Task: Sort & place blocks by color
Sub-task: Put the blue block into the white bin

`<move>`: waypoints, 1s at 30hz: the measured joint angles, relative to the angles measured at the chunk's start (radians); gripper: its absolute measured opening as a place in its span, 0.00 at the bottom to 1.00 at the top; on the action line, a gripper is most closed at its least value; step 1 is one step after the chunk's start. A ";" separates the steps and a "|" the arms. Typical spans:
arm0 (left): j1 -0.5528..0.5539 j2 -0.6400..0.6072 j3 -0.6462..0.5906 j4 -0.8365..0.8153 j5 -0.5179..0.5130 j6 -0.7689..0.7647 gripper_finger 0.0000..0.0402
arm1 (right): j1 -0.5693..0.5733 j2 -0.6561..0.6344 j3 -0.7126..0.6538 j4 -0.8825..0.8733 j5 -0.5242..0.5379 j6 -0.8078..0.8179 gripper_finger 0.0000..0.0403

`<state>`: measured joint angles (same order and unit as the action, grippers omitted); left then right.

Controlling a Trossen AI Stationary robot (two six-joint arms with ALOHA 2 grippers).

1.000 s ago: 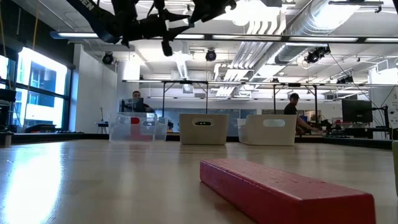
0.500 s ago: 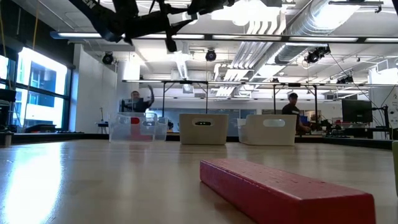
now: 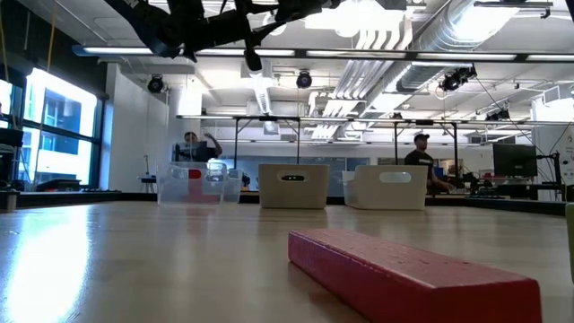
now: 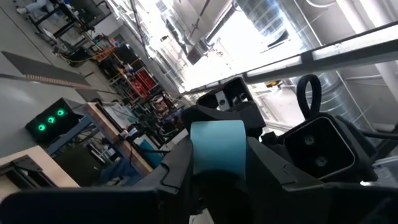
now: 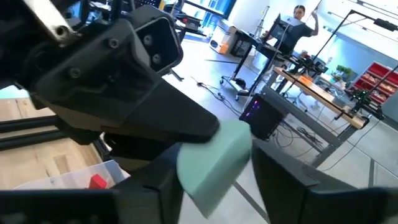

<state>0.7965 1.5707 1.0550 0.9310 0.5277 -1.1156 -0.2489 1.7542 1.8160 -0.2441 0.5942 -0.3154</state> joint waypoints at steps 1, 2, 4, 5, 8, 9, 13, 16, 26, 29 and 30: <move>-0.002 0.000 0.000 0.000 0.001 0.000 0.21 | 0.001 0.000 0.000 0.000 0.003 0.000 0.37; -0.005 0.000 0.000 0.000 0.001 -0.001 0.21 | 0.001 0.000 0.000 0.000 0.004 -0.003 0.33; -0.009 0.000 0.000 -0.002 -0.004 -0.004 0.21 | 0.001 0.000 0.000 -0.001 -0.001 -0.004 0.27; -0.011 0.000 0.000 -0.003 -0.004 -0.006 0.21 | 0.001 0.000 0.000 -0.001 0.000 -0.004 0.24; -0.012 0.000 0.000 -0.003 -0.006 -0.006 0.22 | 0.005 0.000 0.000 -0.004 0.005 -0.004 0.15; -0.012 0.000 0.000 -0.003 -0.005 -0.002 0.22 | 0.007 0.000 0.000 -0.005 0.007 -0.001 0.13; -0.012 0.000 0.000 -0.004 -0.008 0.015 0.24 | 0.008 0.000 0.000 -0.006 0.003 0.004 0.11; -0.012 0.000 0.000 -0.004 -0.009 0.051 0.24 | 0.008 0.000 0.000 -0.011 0.013 0.004 0.11; 0.014 0.001 0.000 -0.002 0.019 0.081 0.25 | 0.010 0.000 0.000 -0.086 0.104 0.000 0.11; 0.024 -0.003 0.000 0.002 0.023 0.088 0.26 | 0.006 0.003 -0.002 -0.098 0.153 -0.001 0.11; 0.025 -0.002 0.000 -0.002 0.023 0.102 0.26 | 0.005 0.003 -0.002 -0.108 0.171 -0.001 0.11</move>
<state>0.8216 1.5689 1.0554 0.9295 0.5506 -1.0139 -0.2443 1.7571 1.8145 -0.3525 0.7656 -0.3161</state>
